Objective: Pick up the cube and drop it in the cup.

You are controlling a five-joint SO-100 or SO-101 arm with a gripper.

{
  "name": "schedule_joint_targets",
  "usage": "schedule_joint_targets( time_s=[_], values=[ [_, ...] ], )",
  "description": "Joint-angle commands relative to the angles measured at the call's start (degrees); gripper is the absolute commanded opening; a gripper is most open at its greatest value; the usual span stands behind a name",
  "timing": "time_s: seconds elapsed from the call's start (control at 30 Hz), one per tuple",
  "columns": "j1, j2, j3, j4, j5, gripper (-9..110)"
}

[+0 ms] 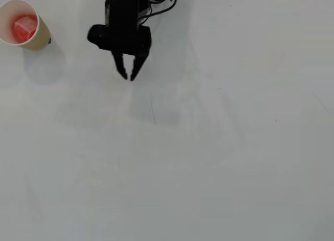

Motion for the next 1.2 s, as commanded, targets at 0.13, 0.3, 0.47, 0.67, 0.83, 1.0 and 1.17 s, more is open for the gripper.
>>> schedule_joint_targets(
  time_s=[0.13, 0.3, 0.47, 0.67, 0.83, 1.0, 1.17],
  values=[
    [-4.3, 4.7, 2.5, 9.8, -0.3, 0],
    [-5.9, 4.9, 5.6, 13.0, -0.5, 0],
    [-7.4, 4.9, 6.3, 13.4, -0.3, 0],
    [-8.5, 5.0, 6.3, 13.5, -0.3, 0],
    [-9.3, 5.0, 6.3, 13.4, -0.2, 0],
    [-9.1, 5.0, 6.3, 13.4, -0.2, 0],
    [-9.1, 5.0, 6.3, 13.4, -0.2, 0]
  ],
)
